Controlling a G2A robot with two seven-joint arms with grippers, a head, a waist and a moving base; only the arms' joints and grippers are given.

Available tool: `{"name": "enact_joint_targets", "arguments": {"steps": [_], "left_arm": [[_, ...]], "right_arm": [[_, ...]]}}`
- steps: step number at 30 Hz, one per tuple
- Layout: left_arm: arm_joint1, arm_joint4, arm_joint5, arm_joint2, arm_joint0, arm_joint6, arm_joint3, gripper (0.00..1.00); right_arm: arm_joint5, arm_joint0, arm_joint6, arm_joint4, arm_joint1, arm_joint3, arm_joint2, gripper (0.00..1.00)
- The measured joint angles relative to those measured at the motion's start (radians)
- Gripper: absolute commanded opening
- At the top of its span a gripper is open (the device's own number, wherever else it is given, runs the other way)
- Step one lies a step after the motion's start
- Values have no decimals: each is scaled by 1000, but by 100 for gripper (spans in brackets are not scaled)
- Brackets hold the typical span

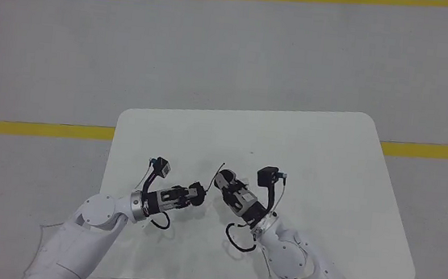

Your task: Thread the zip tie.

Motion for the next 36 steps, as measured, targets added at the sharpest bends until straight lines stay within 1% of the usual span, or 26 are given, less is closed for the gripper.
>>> {"name": "enact_joint_targets", "arguments": {"steps": [32, 36], "left_arm": [[0, 0, 0, 0, 0, 0, 0, 0], [0, 0, 0, 0, 0, 0, 0, 0]], "right_arm": [[-3, 9, 17, 12, -5, 25, -5, 0], [-3, 9, 7, 10, -5, 23, 0, 0]]}}
